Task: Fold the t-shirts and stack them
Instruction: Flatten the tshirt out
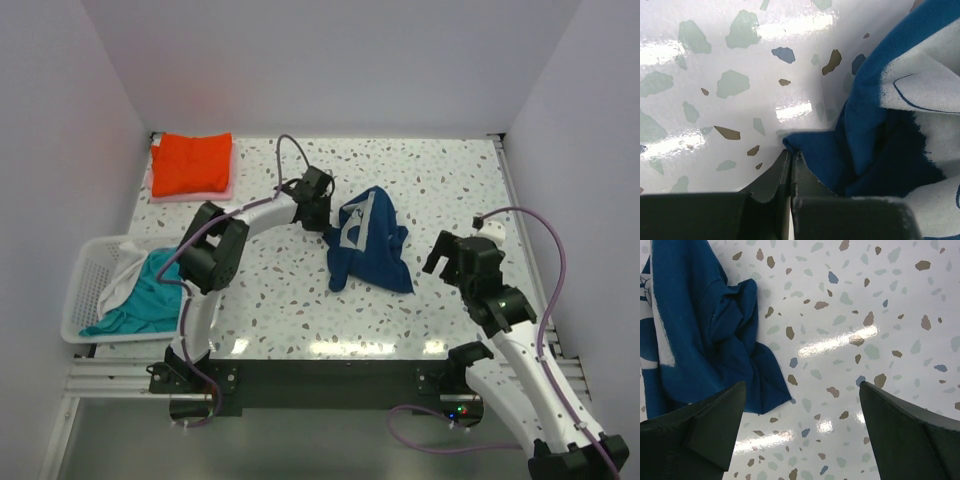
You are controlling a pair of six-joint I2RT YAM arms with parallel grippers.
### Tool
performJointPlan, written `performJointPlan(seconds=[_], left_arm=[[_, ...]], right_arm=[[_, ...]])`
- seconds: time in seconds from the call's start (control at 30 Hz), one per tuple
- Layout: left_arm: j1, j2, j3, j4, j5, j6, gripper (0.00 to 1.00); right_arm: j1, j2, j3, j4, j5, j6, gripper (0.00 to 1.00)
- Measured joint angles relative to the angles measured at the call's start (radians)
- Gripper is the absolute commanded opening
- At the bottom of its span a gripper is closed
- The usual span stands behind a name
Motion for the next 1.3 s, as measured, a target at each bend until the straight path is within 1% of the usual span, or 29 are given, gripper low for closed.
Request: performJointPlan(seconds=[0.1, 0.2, 0.33, 0.43, 0.47, 0.53, 0.57, 0.73, 0.87, 0.93, 1.0, 1.03, 1.07, 1.13, 1.17, 1.27, 1.3], left_arm=[[-0.006, -0.004, -0.003, 0.0, -0.018, 0.0, 0.0], [-0.008, -0.035, -0.047, 0.005, -0.048, 0.0, 0.0], [-0.011, -0.108, -0.133, 0.002, -0.073, 0.0, 0.0], [-0.011, -0.15, -0.167, 0.003, -0.082, 0.0, 0.0], [-0.011, -0.161, -0.174, 0.005, -0.085, -0.001, 0.0], [-0.011, -0.176, -0.186, 0.008, -0.089, -0.001, 0.0], [-0.011, -0.181, -0.191, 0.011, -0.091, -0.001, 0.0], [-0.011, -0.186, -0.209, 0.012, -0.096, -0.002, 0.0], [-0.011, -0.186, -0.215, 0.012, -0.096, -0.004, 0.0], [-0.011, -0.186, -0.215, 0.012, -0.096, -0.004, 0.0], [-0.011, -0.186, -0.215, 0.012, -0.096, -0.004, 0.0], [-0.011, -0.186, -0.215, 0.012, -0.096, -0.004, 0.0], [-0.011, -0.186, -0.215, 0.012, -0.096, -0.004, 0.0], [-0.011, -0.186, -0.215, 0.012, -0.097, -0.005, 0.0], [-0.011, -0.186, -0.215, 0.012, -0.096, -0.005, 0.0], [-0.01, -0.186, -0.215, 0.012, -0.096, -0.005, 0.0], [-0.008, -0.186, -0.215, 0.011, -0.097, -0.005, 0.0]], right_arm=[[0.0, 0.037, 0.004, 0.005, 0.006, 0.023, 0.99], [0.0, 0.128, 0.033, 0.021, -0.014, 0.04, 0.99], [-0.001, 0.331, 0.116, 0.071, -0.044, 0.06, 0.98], [-0.019, 0.474, 0.182, 0.102, -0.078, 0.076, 0.94], [-0.031, 0.528, 0.204, 0.122, -0.098, 0.082, 0.91], [-0.058, 0.623, 0.239, 0.161, -0.15, 0.092, 0.9], [-0.068, 0.672, 0.254, 0.181, -0.175, 0.097, 0.86], [-0.084, 0.888, 0.334, 0.238, -0.283, 0.111, 0.74], [-0.084, 1.011, 0.383, 0.286, -0.353, 0.124, 0.69], [-0.084, 1.053, 0.398, 0.311, -0.378, 0.131, 0.65], [-0.084, 1.09, 0.412, 0.332, -0.404, 0.14, 0.55], [-0.084, 1.106, 0.416, 0.343, -0.412, 0.144, 0.53], [-0.084, 1.12, 0.418, 0.353, -0.428, 0.151, 0.44], [-0.084, 1.143, 0.419, 0.374, -0.457, 0.159, 0.33], [-0.084, 1.149, 0.419, 0.38, -0.463, 0.163, 0.21], [-0.084, 1.153, 0.418, 0.404, -0.49, 0.174, 0.0], [-0.084, 1.153, 0.418, 0.414, -0.497, 0.177, 0.0]])
